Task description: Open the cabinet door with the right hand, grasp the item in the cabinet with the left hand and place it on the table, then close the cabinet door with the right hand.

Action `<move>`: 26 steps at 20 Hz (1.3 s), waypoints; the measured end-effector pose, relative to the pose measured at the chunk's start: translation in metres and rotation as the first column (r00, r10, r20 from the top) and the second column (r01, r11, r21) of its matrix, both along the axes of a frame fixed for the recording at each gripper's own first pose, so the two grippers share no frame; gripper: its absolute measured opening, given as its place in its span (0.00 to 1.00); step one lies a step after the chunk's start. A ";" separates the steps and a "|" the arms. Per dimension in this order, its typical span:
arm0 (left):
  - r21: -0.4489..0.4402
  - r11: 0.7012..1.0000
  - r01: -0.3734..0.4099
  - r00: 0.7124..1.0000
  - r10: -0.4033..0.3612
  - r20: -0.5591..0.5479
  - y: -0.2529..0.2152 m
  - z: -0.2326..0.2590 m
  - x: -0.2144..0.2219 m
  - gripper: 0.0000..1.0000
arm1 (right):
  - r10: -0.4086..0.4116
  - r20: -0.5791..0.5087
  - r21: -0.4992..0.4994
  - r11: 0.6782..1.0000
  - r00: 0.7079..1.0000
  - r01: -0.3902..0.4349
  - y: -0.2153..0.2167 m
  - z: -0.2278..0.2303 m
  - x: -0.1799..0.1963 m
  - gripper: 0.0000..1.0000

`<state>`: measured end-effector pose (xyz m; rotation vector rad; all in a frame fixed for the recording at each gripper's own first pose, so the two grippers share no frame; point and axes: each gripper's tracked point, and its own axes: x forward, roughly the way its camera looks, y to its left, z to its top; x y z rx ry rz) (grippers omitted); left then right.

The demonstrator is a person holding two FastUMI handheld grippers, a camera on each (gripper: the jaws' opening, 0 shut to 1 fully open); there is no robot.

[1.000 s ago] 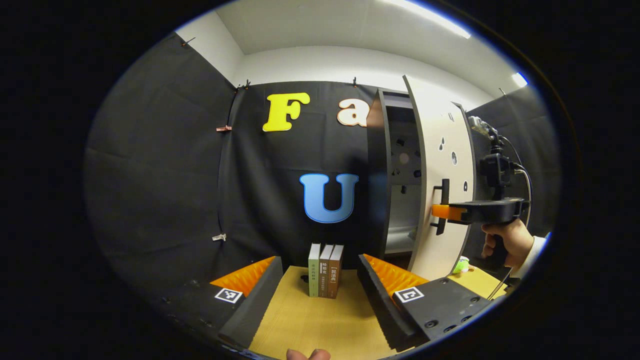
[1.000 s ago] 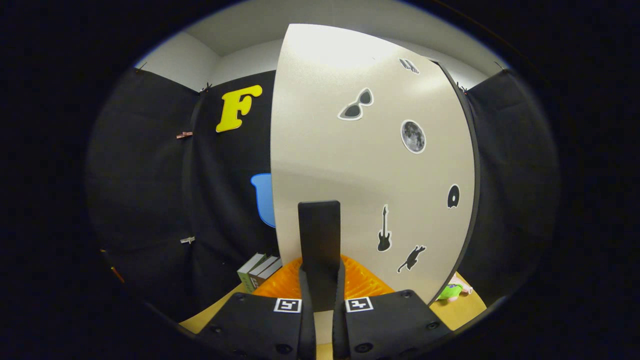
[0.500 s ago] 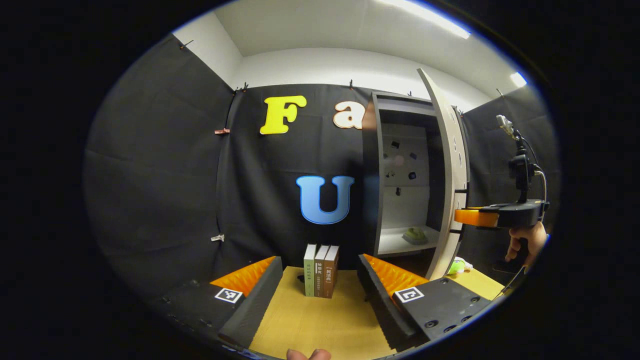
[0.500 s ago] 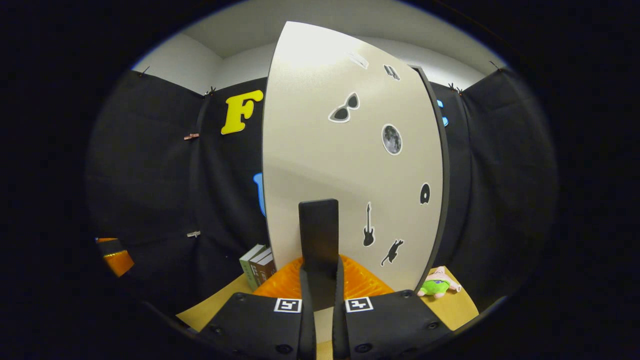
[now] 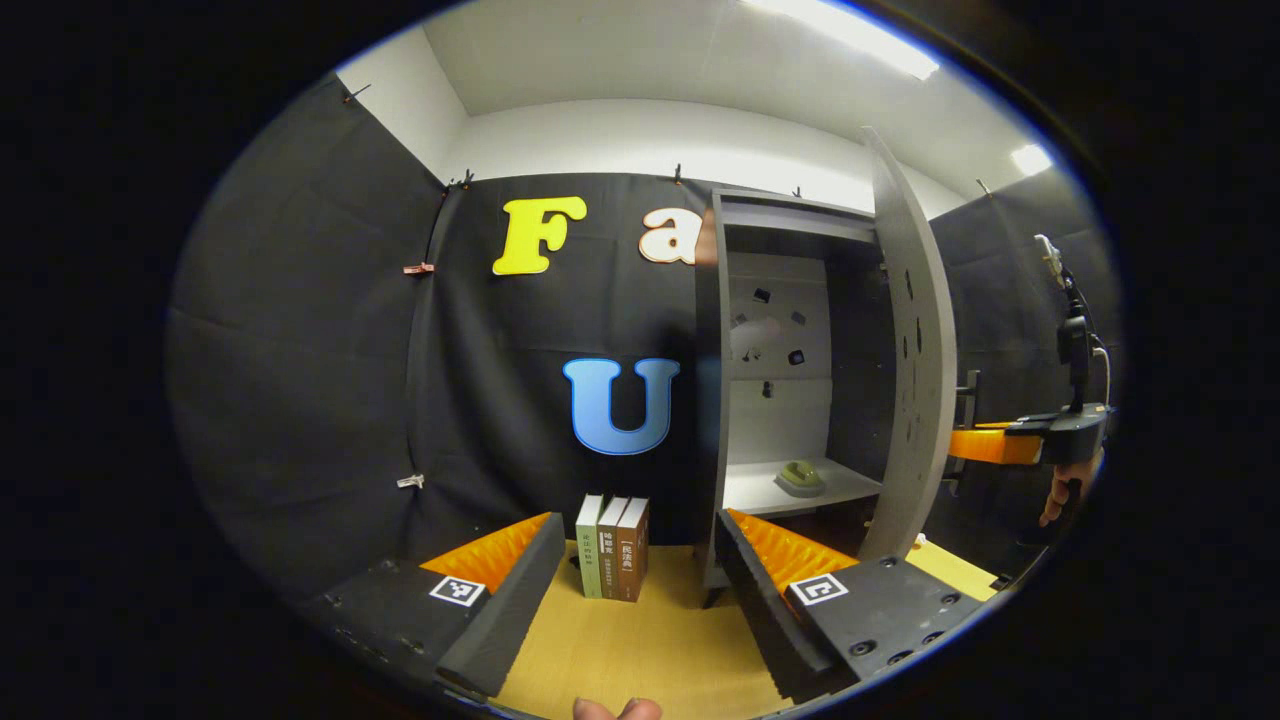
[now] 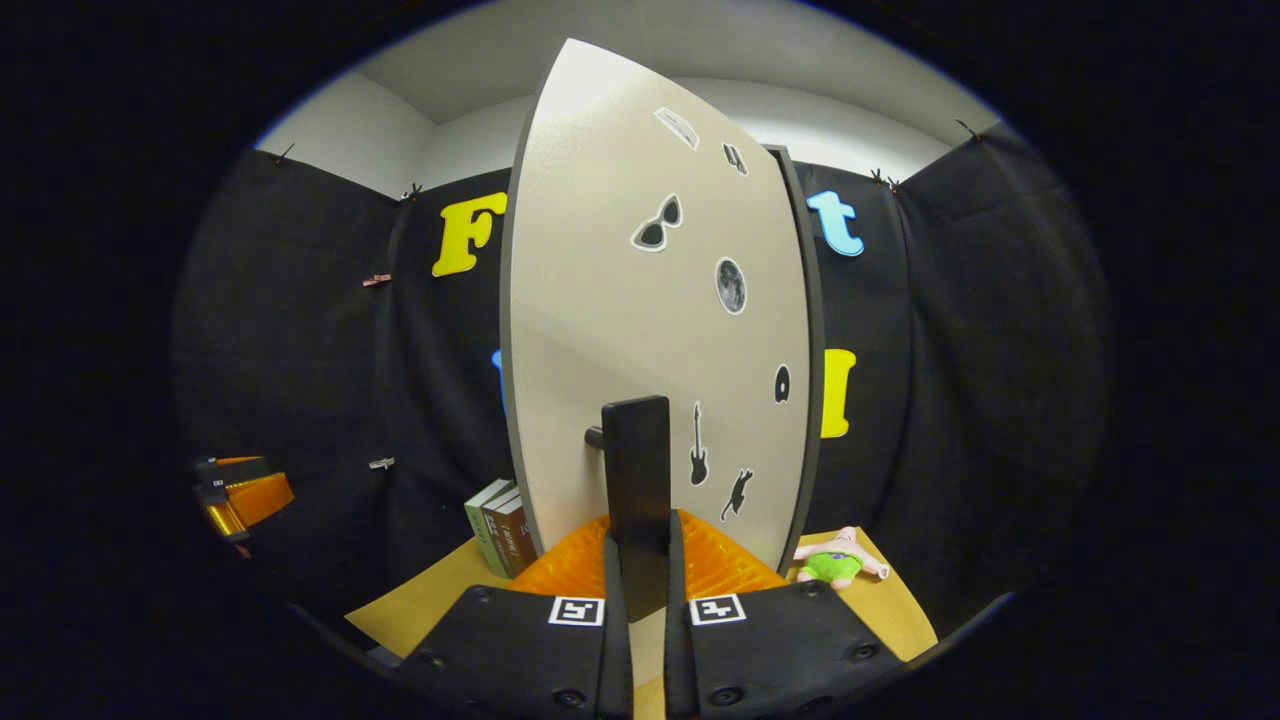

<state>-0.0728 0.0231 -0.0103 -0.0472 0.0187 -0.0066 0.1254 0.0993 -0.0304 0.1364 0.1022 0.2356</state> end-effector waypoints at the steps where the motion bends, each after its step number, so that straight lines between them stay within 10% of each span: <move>1: -0.001 1.000 0.005 1.000 -0.005 0.002 -0.003 0.002 0.000 0.95 | -0.012 0.000 0.000 1.000 1.000 0.012 -0.006 0.000 -0.002 0.16; 26: -0.003 1.000 0.026 1.000 -0.026 -0.016 -0.090 0.017 0.046 0.94 | -0.211 0.000 -0.032 0.977 0.977 0.211 -0.098 -0.009 -0.004 0.09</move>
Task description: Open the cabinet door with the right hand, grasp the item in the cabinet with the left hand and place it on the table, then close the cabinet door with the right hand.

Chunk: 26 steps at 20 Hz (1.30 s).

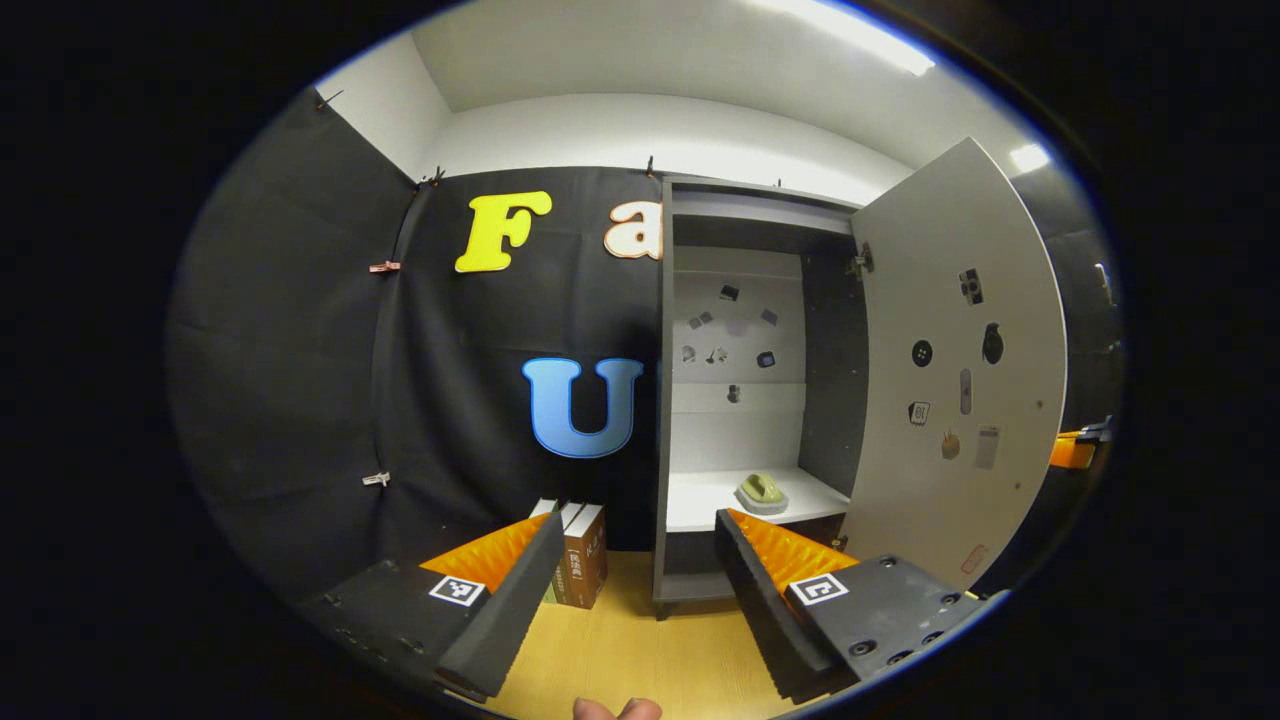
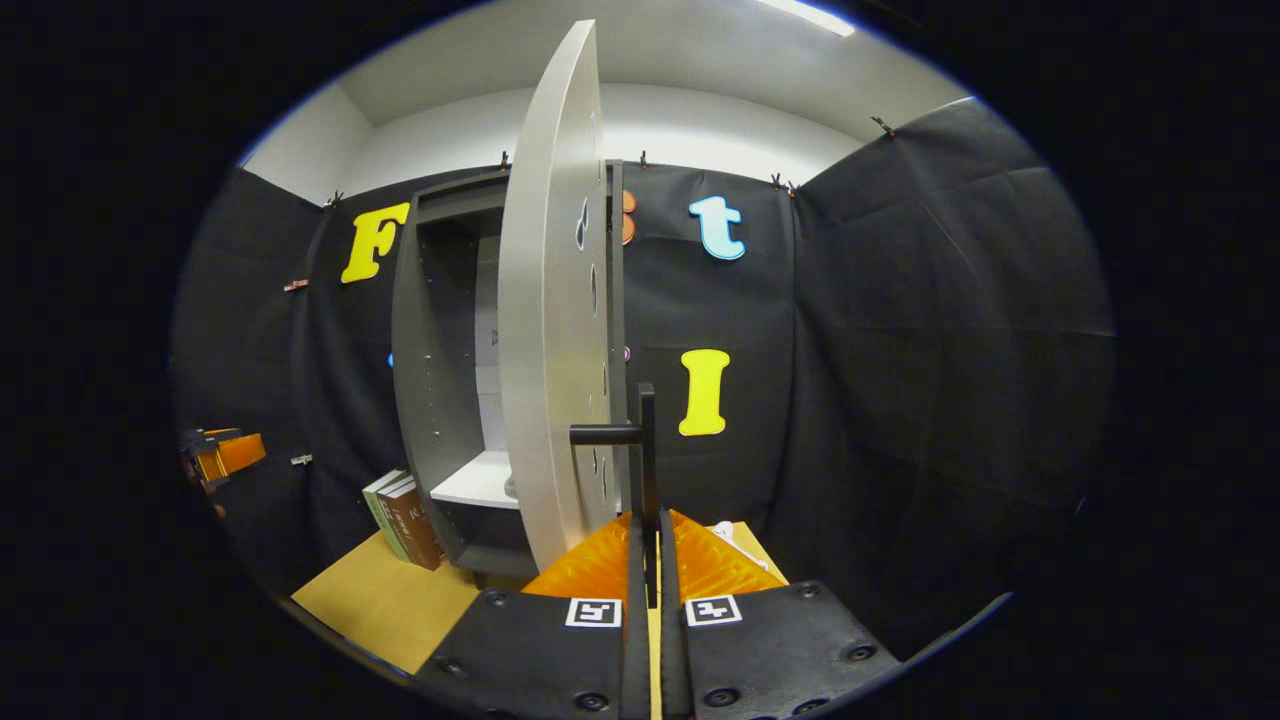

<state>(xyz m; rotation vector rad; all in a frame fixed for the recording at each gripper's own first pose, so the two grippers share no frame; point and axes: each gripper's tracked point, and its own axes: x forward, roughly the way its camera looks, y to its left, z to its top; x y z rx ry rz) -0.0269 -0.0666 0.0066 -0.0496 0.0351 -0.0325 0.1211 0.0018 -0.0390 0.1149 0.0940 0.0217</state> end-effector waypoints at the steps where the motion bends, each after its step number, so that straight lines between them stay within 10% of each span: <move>1: 0.004 1.000 0.005 1.000 -0.005 0.000 -0.005 0.001 0.002 0.94 | 0.012 0.008 -0.005 1.000 1.000 -0.012 0.001 0.001 -0.001 0.09; 9: 0.011 0.999 0.052 0.999 -0.052 -0.001 -0.042 0.008 0.023 0.95 | 0.019 0.032 -0.055 0.998 0.999 -0.017 -0.015 0.007 -0.011 0.23; 14: 0.018 0.995 0.096 0.995 -0.096 -0.005 -0.074 0.008 0.043 0.95 | -0.131 0.079 -0.022 0.991 0.988 0.133 -0.052 0.014 -0.005 0.95; 26: -0.040 0.967 0.251 0.954 -0.255 -0.160 -0.181 -0.012 0.137 0.94 | -0.236 0.068 -0.092 0.966 0.969 0.242 -0.095 -0.001 -0.005 0.98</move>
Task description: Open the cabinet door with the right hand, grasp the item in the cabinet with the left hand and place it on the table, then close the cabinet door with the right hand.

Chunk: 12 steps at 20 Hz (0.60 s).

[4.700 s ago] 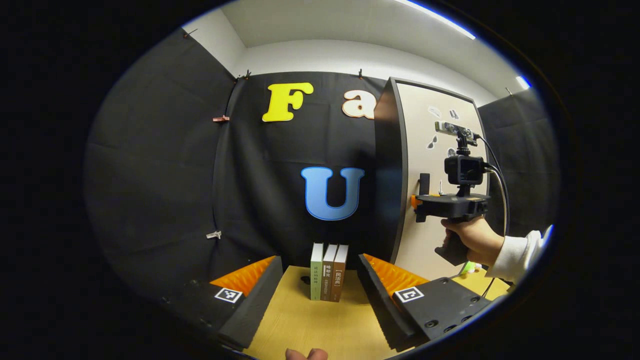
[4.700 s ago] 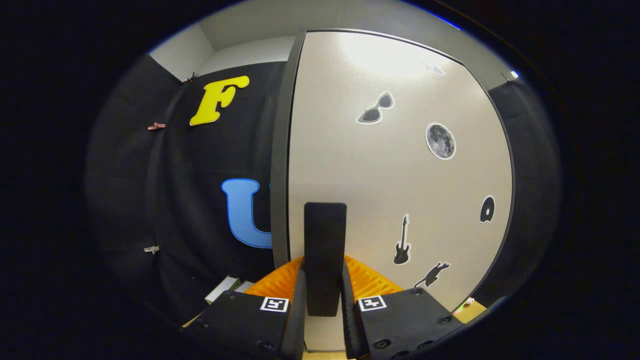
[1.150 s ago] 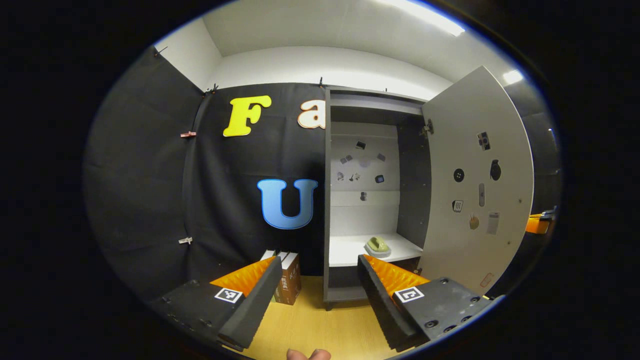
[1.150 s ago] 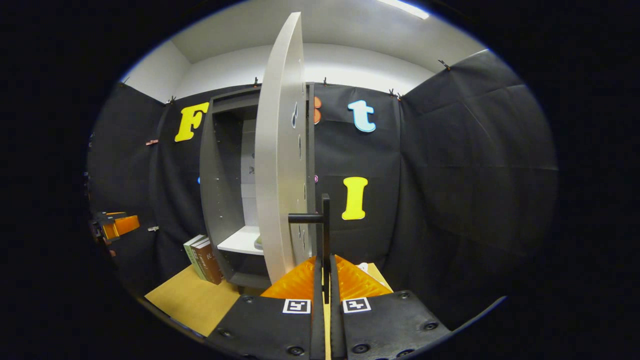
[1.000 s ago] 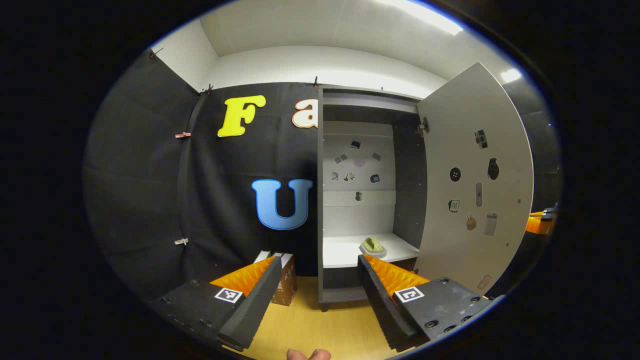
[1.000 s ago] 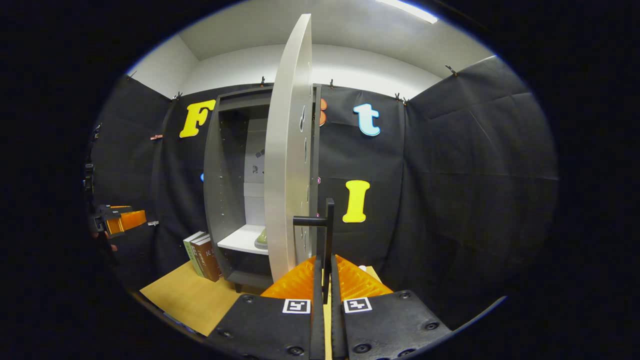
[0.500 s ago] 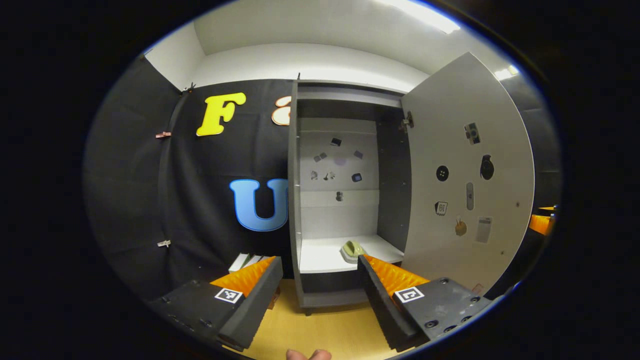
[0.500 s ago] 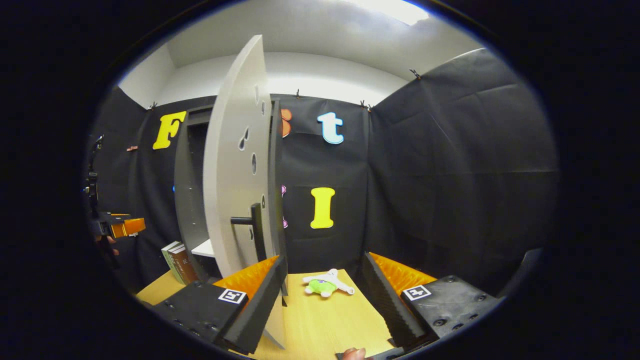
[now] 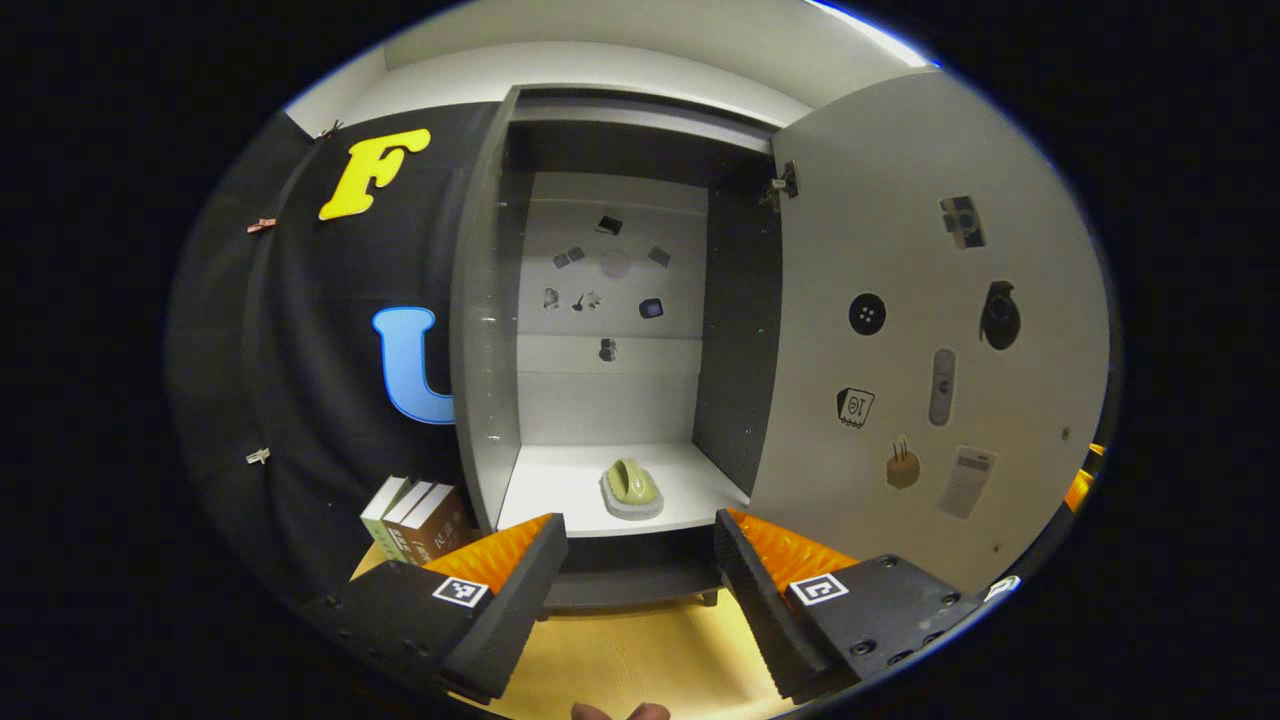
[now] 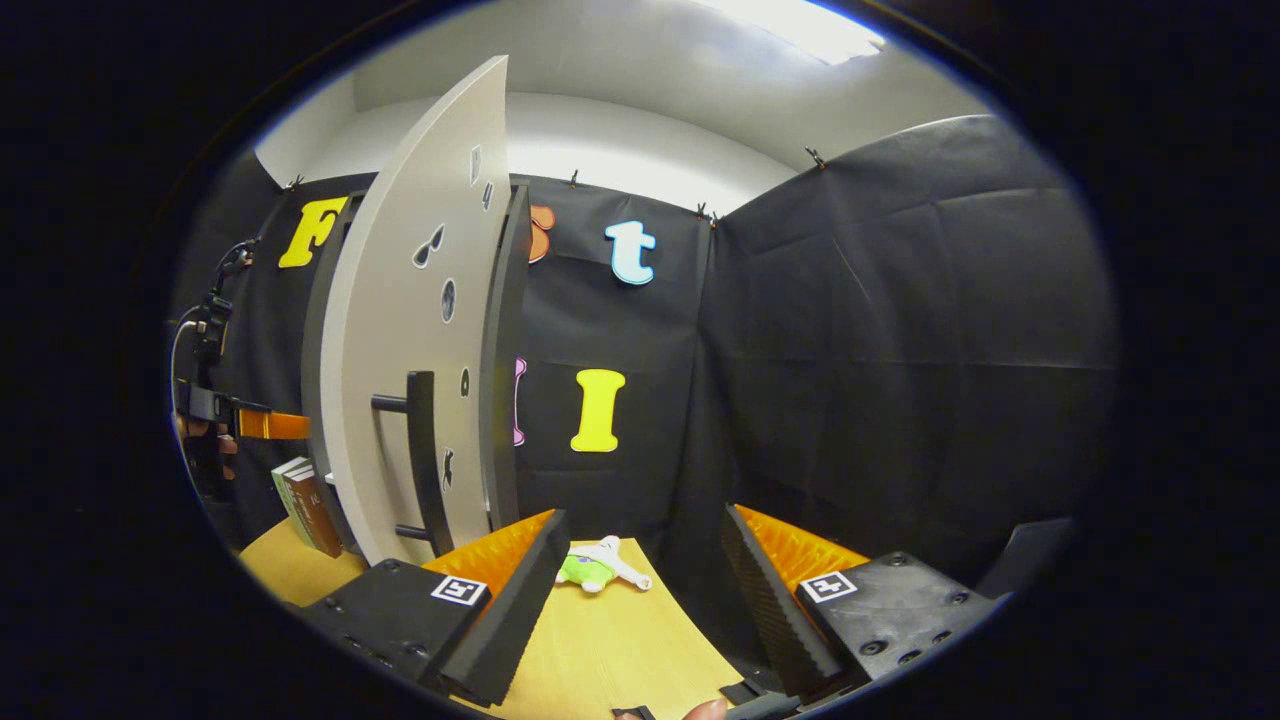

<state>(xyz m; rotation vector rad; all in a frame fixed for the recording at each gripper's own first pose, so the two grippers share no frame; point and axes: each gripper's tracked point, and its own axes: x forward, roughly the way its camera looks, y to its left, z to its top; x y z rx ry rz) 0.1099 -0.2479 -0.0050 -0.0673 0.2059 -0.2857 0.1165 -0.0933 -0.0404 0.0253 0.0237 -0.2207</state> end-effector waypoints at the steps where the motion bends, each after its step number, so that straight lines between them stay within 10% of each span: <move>1: 0.011 1.000 0.000 1.000 0.000 -0.003 -0.005 0.001 0.012 0.93 | 0.001 -0.004 0.014 1.000 1.000 -0.001 0.000 -0.002 0.001 0.98; 12: 0.026 1.000 0.014 0.982 -0.009 -0.190 -0.047 -0.050 0.162 0.89 | 0.006 -0.048 -0.013 1.000 0.999 -0.006 -0.031 -0.032 0.029 0.98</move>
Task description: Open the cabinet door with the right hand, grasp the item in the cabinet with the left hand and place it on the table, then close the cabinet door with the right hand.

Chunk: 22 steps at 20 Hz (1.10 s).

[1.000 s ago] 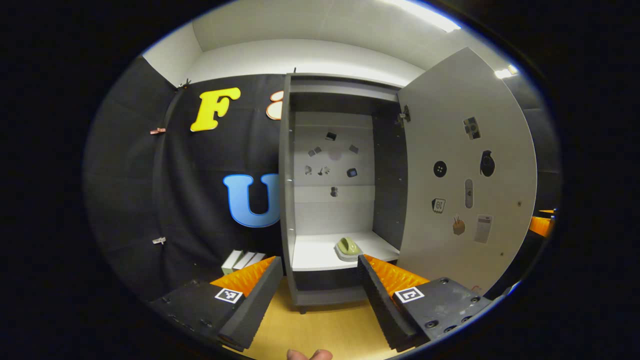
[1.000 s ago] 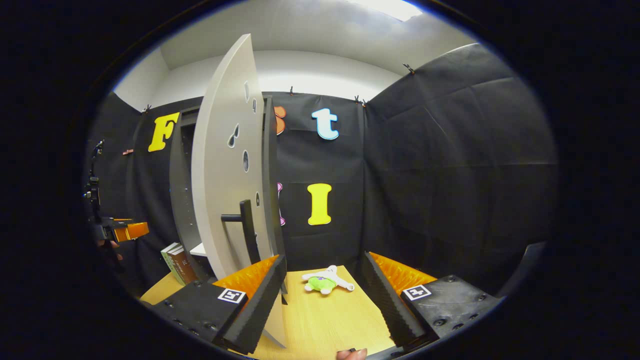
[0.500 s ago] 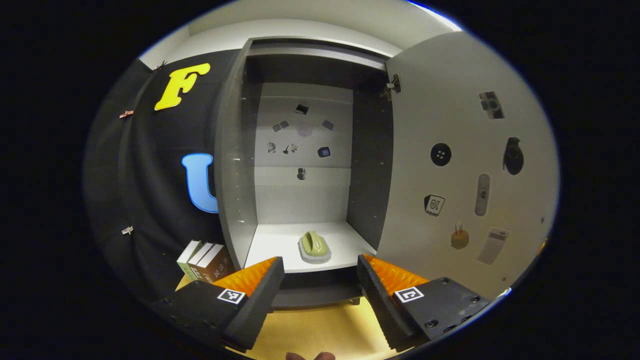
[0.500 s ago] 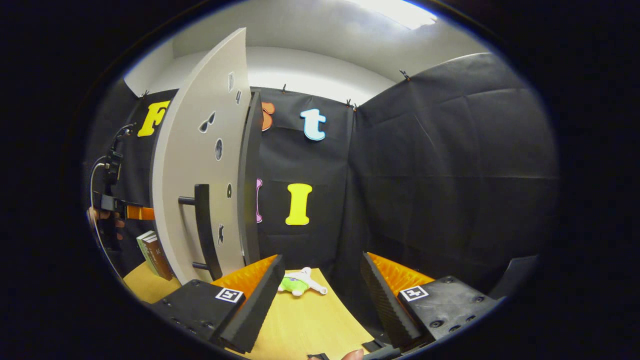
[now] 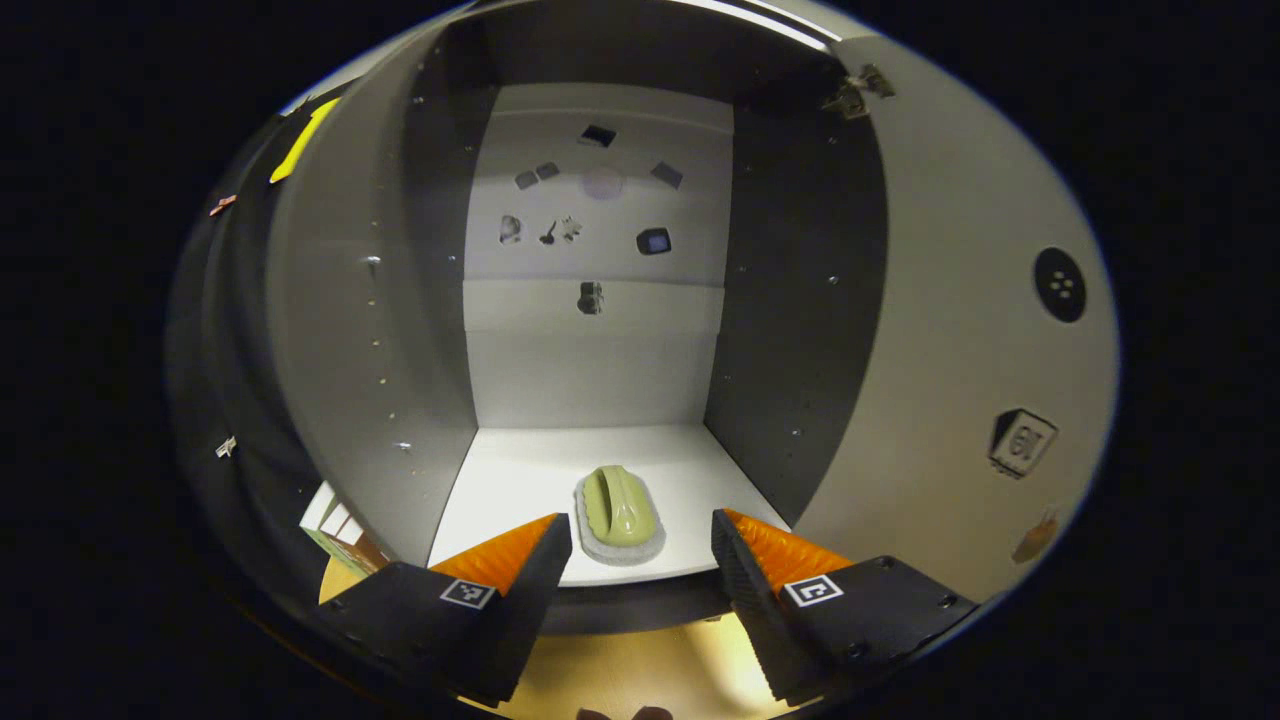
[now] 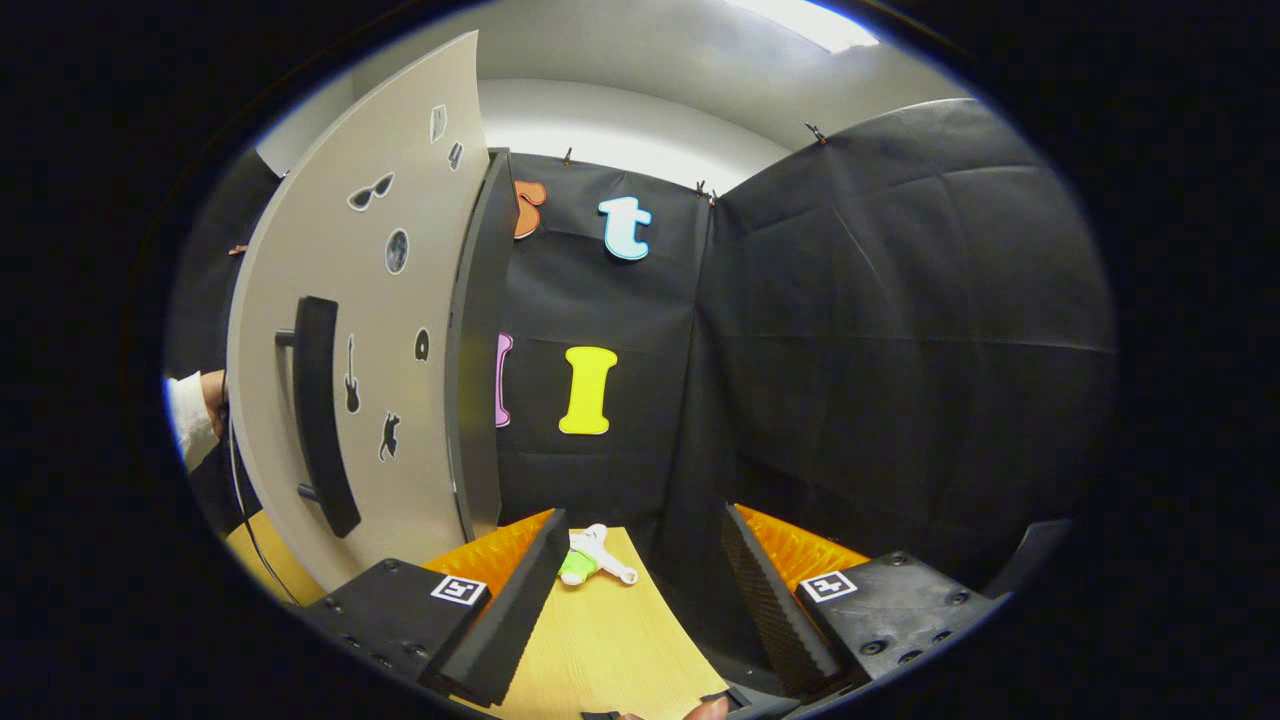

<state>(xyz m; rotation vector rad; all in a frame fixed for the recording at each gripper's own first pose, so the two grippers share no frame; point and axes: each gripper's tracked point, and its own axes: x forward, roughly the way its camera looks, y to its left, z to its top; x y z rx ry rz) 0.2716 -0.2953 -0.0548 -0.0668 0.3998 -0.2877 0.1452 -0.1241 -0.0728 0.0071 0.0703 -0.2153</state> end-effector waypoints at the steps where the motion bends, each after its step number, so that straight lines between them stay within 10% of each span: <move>1: 0.003 1.000 0.000 1.000 0.000 -0.019 -0.003 -0.006 0.014 0.89 | -0.001 -0.003 0.000 1.000 1.000 0.001 -0.003 -0.003 0.004 0.96; 13: 0.121 0.993 0.003 0.982 0.020 -0.188 -0.018 -0.083 0.105 0.70 | -0.029 -0.031 -0.017 0.999 0.999 0.029 -0.036 -0.017 0.017 0.98; 22: 0.148 0.989 -0.023 0.983 0.049 -0.174 -0.006 -0.084 0.100 0.23 | -0.024 -0.028 -0.030 0.999 0.999 0.023 -0.030 -0.015 0.017 0.98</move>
